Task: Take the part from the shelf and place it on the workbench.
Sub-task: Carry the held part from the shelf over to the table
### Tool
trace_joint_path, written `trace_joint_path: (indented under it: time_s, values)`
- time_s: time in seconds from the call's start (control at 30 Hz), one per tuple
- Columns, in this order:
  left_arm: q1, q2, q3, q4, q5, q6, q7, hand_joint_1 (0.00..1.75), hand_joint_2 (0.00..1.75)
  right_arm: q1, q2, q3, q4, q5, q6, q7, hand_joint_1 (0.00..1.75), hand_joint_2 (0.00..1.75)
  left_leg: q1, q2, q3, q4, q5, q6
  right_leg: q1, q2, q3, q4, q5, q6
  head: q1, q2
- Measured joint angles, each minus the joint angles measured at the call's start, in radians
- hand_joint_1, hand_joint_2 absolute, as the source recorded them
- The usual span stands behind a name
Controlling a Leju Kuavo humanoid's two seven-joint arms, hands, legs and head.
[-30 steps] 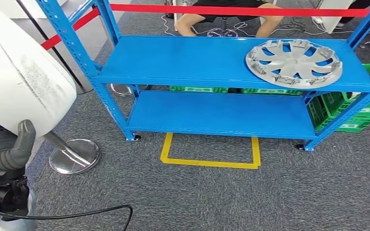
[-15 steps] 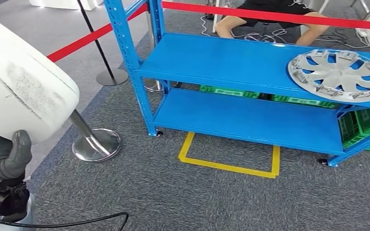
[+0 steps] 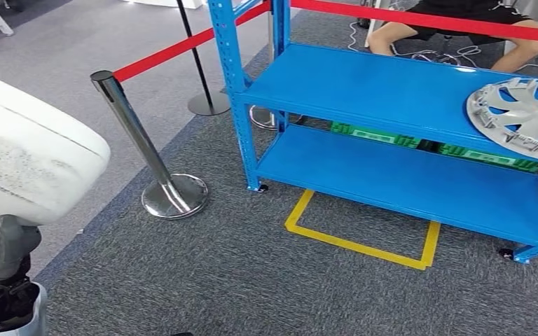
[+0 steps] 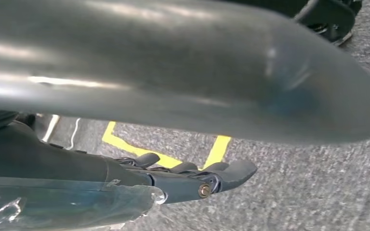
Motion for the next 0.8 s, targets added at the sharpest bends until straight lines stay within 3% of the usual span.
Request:
trace_joint_path:
  time_s: [0.07, 0.13, 0.17, 0.23, 0.3, 0.37, 0.4, 0.43, 0.47, 0.53, 0.6, 0.67, 0.73, 0.8]
  values:
    - [0.0, 0.004, -0.01, 0.0, -0.012, 0.012, 0.004, 1.75, 1.75, 0.0, 0.0, 0.0, 0.0, 0.006, -0.006, -0.003, 0.0, 0.0, -0.007, 0.031, 0.043, -0.083, 0.017, 0.011, 0.005, -0.017, -0.001, 0.002, 0.0, 0.009, 0.001, 0.0]
    - [0.002, 0.005, -0.016, 0.0, -0.023, 0.024, 0.013, 1.75, 1.75, 0.0, -0.001, 0.0, 0.0, 0.012, -0.009, -0.004, 0.0, 0.0, -0.009, 0.02, 0.041, -0.095, 0.017, 0.023, 0.007, -0.036, 0.0, 0.001, 0.001, 0.018, 0.002, 0.0]
    - [0.004, 0.006, -0.016, 0.0, -0.028, 0.028, 0.017, 1.75, 1.75, 0.0, -0.002, 0.0, 0.0, 0.015, -0.006, -0.006, 0.0, 0.0, -0.008, 0.011, 0.039, -0.097, 0.021, 0.028, 0.006, -0.033, -0.002, 0.004, -0.002, 0.024, 0.002, 0.0]
    - [0.007, 0.009, -0.02, 0.0, -0.038, 0.028, 0.009, 1.75, 1.75, 0.0, -0.003, 0.0, 0.001, 0.018, 0.012, -0.014, 0.0, 0.0, -0.004, -0.006, 0.037, -0.101, 0.028, 0.039, 0.003, 0.003, -0.023, 0.054, -0.04, 0.034, 0.005, 0.0]
    - [0.011, 0.016, -0.03, 0.002, -0.05, 0.024, -0.014, 1.75, 1.75, 0.004, -0.003, 0.0, 0.003, 0.023, 0.034, -0.026, 0.0, 0.0, -0.002, -0.023, 0.033, -0.101, 0.032, 0.045, 0.002, 0.046, -0.077, 0.18, -0.107, 0.038, 0.009, 0.0]
    - [0.018, 0.021, -0.04, 0.003, -0.055, 0.025, -0.026, 1.75, 1.75, 0.01, -0.003, 0.0, 0.006, 0.03, 0.043, -0.033, 0.0, 0.0, -0.002, -0.043, 0.031, -0.1, 0.034, 0.047, 0.002, 0.057, -0.121, 0.279, -0.141, 0.039, 0.009, 0.0]
    - [0.022, 0.022, -0.042, 0.003, -0.056, 0.027, -0.026, 1.75, 1.75, 0.013, -0.003, 0.0, 0.007, 0.032, 0.043, -0.036, 0.0, 0.0, -0.002, -0.054, 0.03, -0.1, 0.035, 0.047, 0.002, 0.059, -0.119, 0.279, -0.13, 0.038, 0.009, 0.0]
    - [0.024, 0.022, -0.043, 0.004, -0.057, 0.03, -0.024, 1.75, 1.75, 0.014, -0.004, 0.0, 0.007, 0.034, 0.043, -0.039, 0.0, 0.0, -0.001, -0.066, 0.03, -0.099, 0.036, 0.046, 0.001, 0.062, -0.099, 0.239, -0.102, 0.037, 0.009, 0.0]
    - [0.026, 0.022, -0.044, 0.004, -0.056, 0.032, -0.022, 1.75, 1.75, 0.014, -0.004, 0.0, 0.007, 0.035, 0.043, -0.04, 0.0, 0.0, 0.0, -0.077, 0.03, -0.096, 0.036, 0.043, -0.002, 0.072, -0.065, 0.172, -0.067, 0.037, 0.009, 0.0]
    - [0.026, 0.022, -0.045, 0.004, -0.056, 0.033, -0.019, 1.75, 1.75, 0.013, -0.005, 0.0, 0.008, 0.035, 0.043, -0.041, 0.0, 0.0, -0.001, -0.098, 0.025, -0.089, 0.036, 0.034, -0.009, 0.111, -0.004, 0.05, -0.025, 0.037, 0.009, 0.0]
    - [0.026, 0.023, -0.046, 0.004, -0.056, 0.033, -0.017, 1.75, 1.75, 0.011, -0.005, 0.0, 0.01, 0.036, 0.043, -0.041, 0.0, 0.0, -0.002, -0.116, 0.015, -0.084, 0.041, 0.022, -0.011, 0.13, 0.012, 0.015, -0.023, 0.029, 0.009, 0.0]
    - [0.029, 0.023, -0.046, 0.004, -0.056, 0.037, -0.014, 1.75, 1.75, 0.011, -0.005, 0.0, 0.01, 0.036, 0.042, -0.041, 0.0, 0.0, 0.002, -0.126, 0.007, -0.083, 0.045, 0.012, -0.009, 0.112, 0.009, 0.016, -0.018, 0.016, 0.009, 0.0]
    - [0.027, 0.022, -0.045, 0.003, -0.057, 0.049, -0.006, 1.75, 1.75, 0.01, -0.005, 0.0, 0.011, 0.038, 0.036, -0.041, 0.0, 0.0, 0.001, -0.103, -0.015, -0.043, 0.015, 0.003, -0.011, 0.093, 0.007, 0.014, -0.013, 0.003, 0.004, 0.0]
    - [0.022, 0.02, -0.043, 0.003, -0.071, 0.069, -0.003, 1.75, 1.75, 0.01, -0.005, 0.0, 0.011, 0.044, 0.022, -0.044, 0.0, 0.0, 0.0, -0.063, -0.071, 0.076, -0.051, -0.005, -0.01, 0.072, 0.004, 0.014, -0.012, -0.005, -0.002, 0.0]
